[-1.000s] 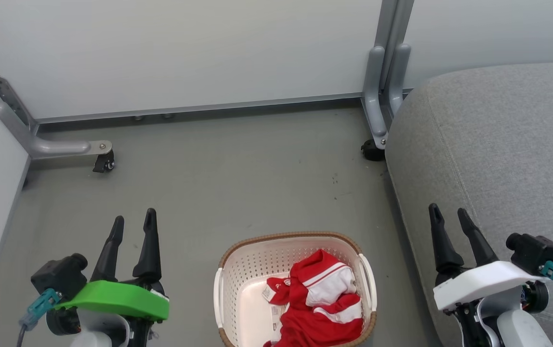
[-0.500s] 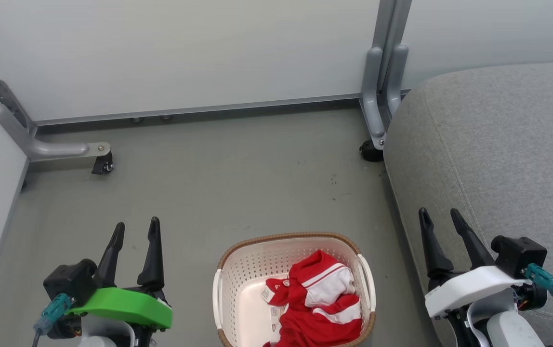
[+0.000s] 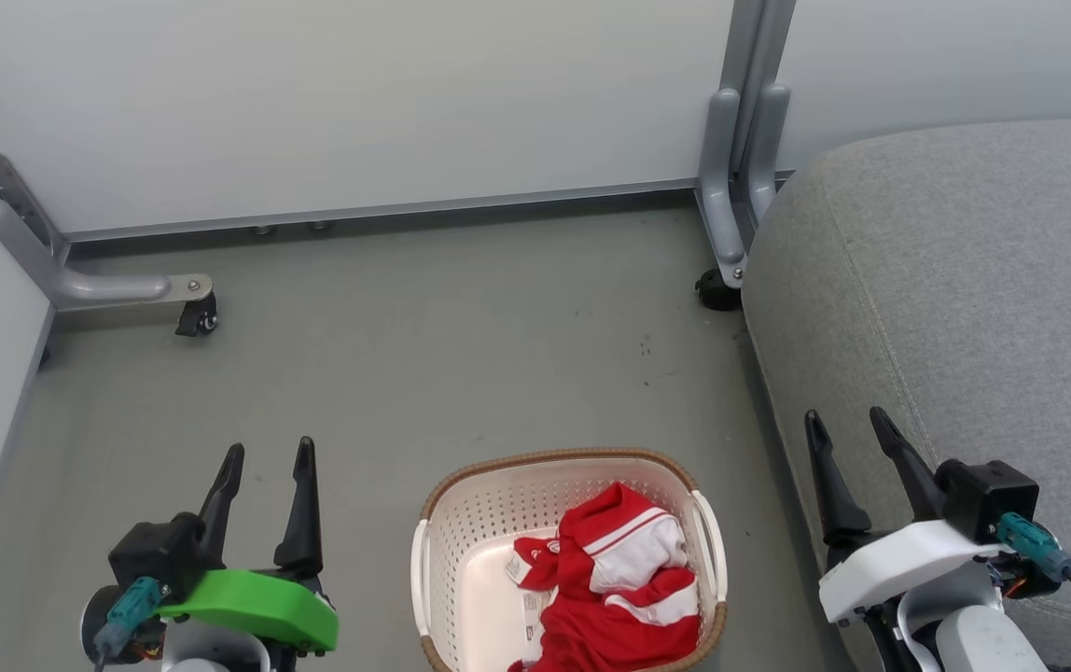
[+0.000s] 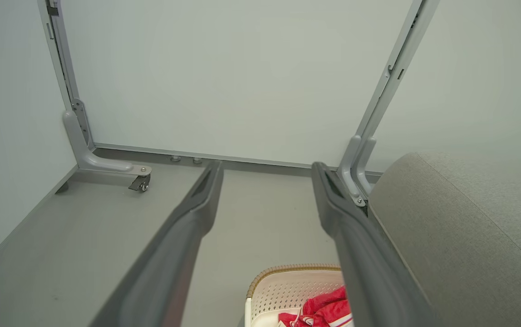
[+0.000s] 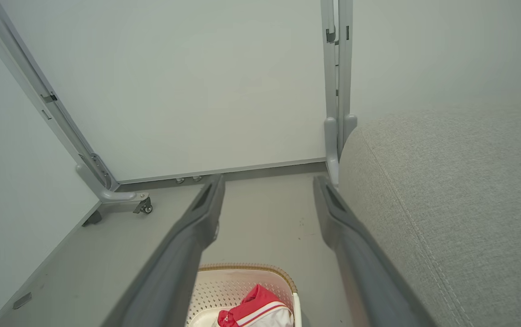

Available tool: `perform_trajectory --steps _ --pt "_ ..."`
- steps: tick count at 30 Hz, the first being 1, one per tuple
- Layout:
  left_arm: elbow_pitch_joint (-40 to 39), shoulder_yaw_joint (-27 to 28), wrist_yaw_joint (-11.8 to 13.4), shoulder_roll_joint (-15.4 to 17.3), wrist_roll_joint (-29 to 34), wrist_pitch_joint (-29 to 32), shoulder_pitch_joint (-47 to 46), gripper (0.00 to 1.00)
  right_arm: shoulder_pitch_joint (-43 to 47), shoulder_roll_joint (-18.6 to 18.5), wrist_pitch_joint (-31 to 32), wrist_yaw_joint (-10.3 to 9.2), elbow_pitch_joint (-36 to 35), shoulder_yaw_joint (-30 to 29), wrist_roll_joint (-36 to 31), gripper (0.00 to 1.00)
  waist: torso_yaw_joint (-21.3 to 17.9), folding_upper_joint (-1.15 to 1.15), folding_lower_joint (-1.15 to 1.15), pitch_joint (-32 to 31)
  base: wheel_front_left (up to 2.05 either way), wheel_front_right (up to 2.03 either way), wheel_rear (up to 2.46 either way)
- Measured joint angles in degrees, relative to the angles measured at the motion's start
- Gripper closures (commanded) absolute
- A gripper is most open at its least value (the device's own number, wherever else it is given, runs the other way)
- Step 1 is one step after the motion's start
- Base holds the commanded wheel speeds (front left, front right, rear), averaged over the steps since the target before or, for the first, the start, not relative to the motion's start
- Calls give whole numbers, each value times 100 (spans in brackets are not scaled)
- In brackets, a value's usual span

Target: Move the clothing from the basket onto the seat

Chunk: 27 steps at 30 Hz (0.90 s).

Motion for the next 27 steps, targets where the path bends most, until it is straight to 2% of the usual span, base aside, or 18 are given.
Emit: perform_trajectory --steps 27 --pt "222 137 -8 -44 939 -281 -2 0 70 77 -211 0 -47 -5 -939 0 -27 0 0 68 0 0 0"
